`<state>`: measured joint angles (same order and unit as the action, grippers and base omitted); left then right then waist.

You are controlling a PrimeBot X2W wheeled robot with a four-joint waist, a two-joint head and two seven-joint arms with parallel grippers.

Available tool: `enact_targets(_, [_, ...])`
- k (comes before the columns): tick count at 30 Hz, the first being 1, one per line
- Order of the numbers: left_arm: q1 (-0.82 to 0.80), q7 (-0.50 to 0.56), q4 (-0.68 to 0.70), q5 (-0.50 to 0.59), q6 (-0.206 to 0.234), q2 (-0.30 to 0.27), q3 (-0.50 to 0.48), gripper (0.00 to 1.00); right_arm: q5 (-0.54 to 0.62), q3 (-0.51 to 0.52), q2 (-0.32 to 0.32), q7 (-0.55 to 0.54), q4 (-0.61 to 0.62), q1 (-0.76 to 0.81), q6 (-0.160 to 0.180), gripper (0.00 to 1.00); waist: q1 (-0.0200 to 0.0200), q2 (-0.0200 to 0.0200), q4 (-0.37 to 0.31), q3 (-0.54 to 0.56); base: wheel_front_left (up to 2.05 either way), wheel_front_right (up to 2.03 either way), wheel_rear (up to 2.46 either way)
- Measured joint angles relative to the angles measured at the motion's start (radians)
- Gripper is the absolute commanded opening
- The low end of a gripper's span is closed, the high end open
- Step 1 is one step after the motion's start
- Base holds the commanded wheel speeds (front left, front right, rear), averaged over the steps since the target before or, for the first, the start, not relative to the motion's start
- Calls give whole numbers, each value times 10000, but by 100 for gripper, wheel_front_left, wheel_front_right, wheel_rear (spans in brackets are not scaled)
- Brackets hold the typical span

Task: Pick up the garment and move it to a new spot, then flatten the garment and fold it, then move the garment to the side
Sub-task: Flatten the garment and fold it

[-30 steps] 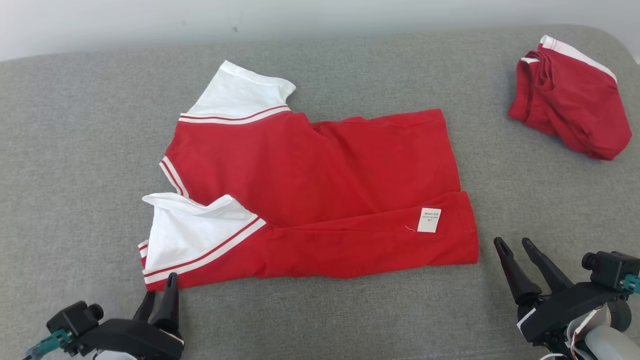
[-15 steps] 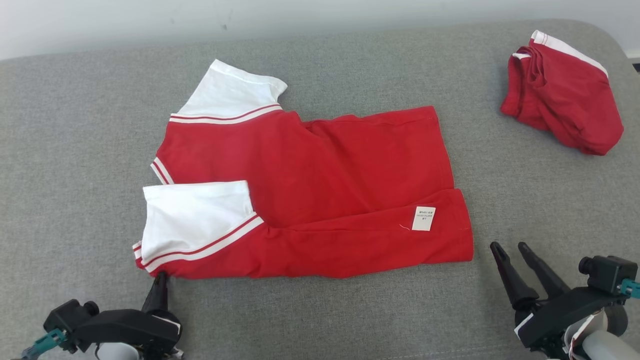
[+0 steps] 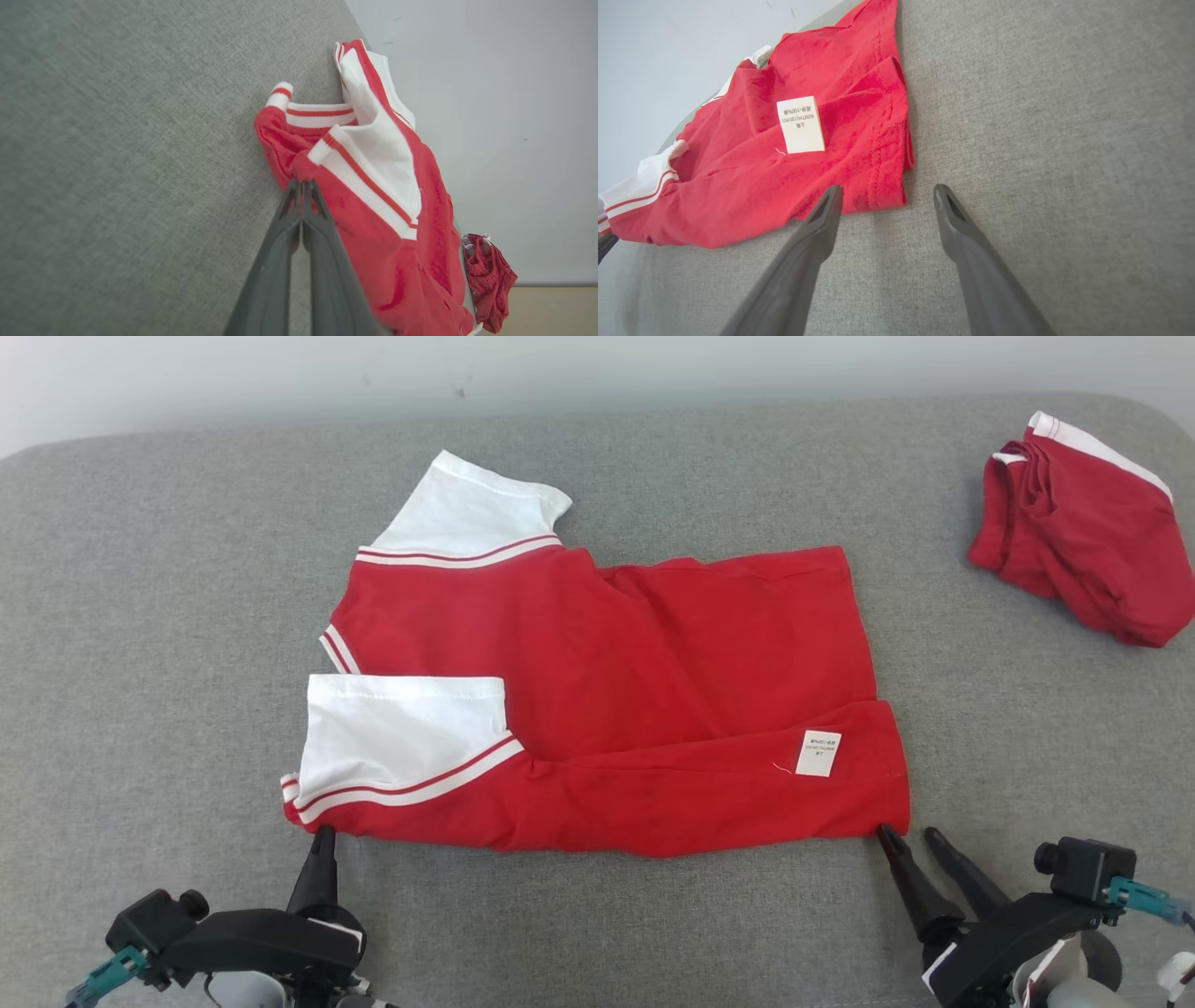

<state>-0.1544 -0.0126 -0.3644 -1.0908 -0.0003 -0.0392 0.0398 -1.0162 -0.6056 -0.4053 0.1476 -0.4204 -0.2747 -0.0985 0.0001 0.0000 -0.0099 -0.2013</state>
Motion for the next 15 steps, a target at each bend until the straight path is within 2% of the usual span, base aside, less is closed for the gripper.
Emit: enact_targets(15, [398, -334, 897, -69, -174, -2, 309, 0, -725, 151, 460, -242, -817, -208, -161, 100, -1, 0, 156, -11, 0, 0, 0])
